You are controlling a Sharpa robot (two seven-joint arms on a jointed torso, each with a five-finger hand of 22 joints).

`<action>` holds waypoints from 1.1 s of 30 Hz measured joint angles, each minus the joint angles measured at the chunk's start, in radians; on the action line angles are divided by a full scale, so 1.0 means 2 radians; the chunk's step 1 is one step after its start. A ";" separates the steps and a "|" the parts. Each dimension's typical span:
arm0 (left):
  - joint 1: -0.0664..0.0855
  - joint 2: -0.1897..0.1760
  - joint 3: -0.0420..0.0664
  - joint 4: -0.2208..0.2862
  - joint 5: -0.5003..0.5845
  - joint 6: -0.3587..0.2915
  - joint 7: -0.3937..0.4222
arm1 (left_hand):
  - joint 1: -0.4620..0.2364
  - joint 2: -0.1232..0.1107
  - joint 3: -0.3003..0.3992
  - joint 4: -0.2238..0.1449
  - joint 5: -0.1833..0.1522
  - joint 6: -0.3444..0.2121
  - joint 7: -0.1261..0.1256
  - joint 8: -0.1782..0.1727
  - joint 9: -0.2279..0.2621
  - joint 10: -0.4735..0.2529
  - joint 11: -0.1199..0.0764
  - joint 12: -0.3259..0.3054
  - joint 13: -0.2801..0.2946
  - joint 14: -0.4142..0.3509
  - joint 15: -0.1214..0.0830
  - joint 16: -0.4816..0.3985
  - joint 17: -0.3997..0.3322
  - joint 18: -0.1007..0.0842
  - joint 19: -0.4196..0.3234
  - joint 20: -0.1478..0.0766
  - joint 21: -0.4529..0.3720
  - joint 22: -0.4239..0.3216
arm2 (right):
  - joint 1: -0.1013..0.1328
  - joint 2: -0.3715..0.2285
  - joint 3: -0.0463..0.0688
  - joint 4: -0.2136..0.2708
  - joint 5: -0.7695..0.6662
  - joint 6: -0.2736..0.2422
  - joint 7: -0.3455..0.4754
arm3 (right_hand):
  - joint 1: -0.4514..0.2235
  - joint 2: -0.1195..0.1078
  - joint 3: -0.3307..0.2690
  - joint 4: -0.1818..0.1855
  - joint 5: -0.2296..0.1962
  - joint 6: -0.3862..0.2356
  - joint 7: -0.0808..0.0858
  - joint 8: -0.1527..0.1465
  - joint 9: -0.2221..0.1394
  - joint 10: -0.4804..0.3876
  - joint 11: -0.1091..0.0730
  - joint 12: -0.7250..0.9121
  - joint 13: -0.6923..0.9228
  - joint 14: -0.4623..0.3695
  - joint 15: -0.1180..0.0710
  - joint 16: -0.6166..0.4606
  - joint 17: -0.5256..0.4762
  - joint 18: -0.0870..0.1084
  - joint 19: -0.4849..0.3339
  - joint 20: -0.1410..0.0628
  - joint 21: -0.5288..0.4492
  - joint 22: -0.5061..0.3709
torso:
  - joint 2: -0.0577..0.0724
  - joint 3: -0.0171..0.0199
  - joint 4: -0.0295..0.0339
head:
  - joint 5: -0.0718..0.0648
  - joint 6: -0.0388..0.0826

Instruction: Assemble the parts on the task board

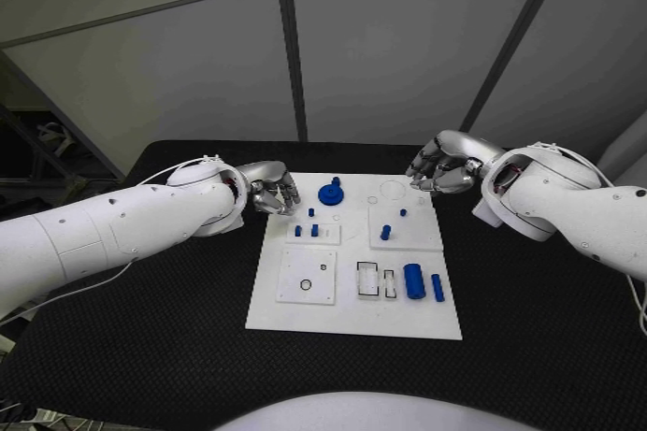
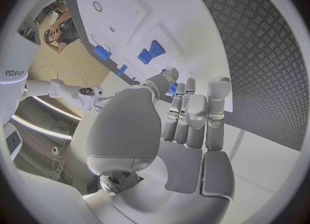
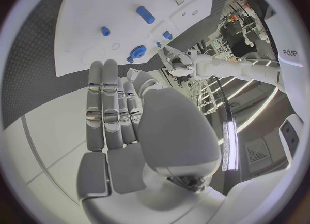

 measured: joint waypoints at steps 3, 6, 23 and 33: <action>0.000 -0.015 0.002 0.010 0.024 -0.013 0.007 | 0.002 -0.002 0.000 0.000 0.000 0.015 -0.001 0.008 0.001 0.011 -0.002 0.000 0.003 -0.019 -0.001 -0.023 -0.040 0.000 -0.022 -0.001 -0.038 -0.025 | -0.003 0.000 0.000 0.000 -0.035 0.000 -0.004 | 0.000 0.000 0.015 -0.001 -0.007 0.011 -0.004 -0.012 -0.001 0.020 -0.002 -0.026 0.000 0.002 -0.004 0.072 0.047 0.000 -0.001 -0.005 0.058 0.049 | 0.000 0.0001 -0.0004 | -0.003 0.002; 0.000 -0.032 0.003 0.026 0.073 -0.032 0.021 | 0.002 -0.002 0.000 0.000 0.000 0.023 -0.003 0.009 0.001 0.022 -0.006 0.007 0.006 -0.042 -0.004 -0.057 -0.092 0.000 -0.047 -0.003 -0.083 -0.054 | -0.006 0.001 -0.003 -0.002 -0.071 0.000 -0.008 | -0.006 -0.006 0.036 -0.001 -0.007 0.020 -0.004 -0.025 -0.001 0.034 -0.005 -0.051 0.002 0.002 -0.005 0.169 0.112 -0.008 0.016 -0.007 0.175 0.164 | 0.000 0.0003 -0.0008 | -0.009 0.005; -0.005 -0.092 0.004 0.127 0.414 -0.098 0.128 | -0.004 0.001 -0.013 0.009 0.000 0.025 -0.001 0.009 -0.002 0.024 -0.005 0.016 0.015 -0.106 0.000 -0.149 -0.206 0.001 -0.078 0.000 -0.138 -0.087 | -0.028 0.027 -0.018 -0.022 -0.185 0.000 -0.020 | -0.023 -0.023 0.066 -0.007 -0.021 0.020 0.003 -0.058 0.000 0.037 0.002 -0.091 0.003 0.002 -0.001 0.419 0.343 -0.035 0.066 0.002 0.383 0.383 | 0.000 -0.0004 0.0001 | -0.022 0.008; -0.005 -0.096 0.004 0.148 0.506 -0.098 0.161 | -0.001 0.005 -0.014 0.007 0.000 0.025 -0.001 0.009 -0.002 0.023 -0.004 0.018 0.016 -0.110 0.000 -0.157 -0.213 0.001 -0.080 0.002 -0.146 -0.091 | -0.038 0.044 -0.019 -0.038 -0.201 0.002 -0.021 | -0.023 -0.023 0.068 -0.010 -0.023 0.017 0.006 -0.061 0.000 0.030 0.002 -0.091 0.003 0.002 -0.001 0.435 0.358 -0.035 0.068 0.004 0.390 0.393 | 0.000 -0.0005 0.0001 | -0.021 0.009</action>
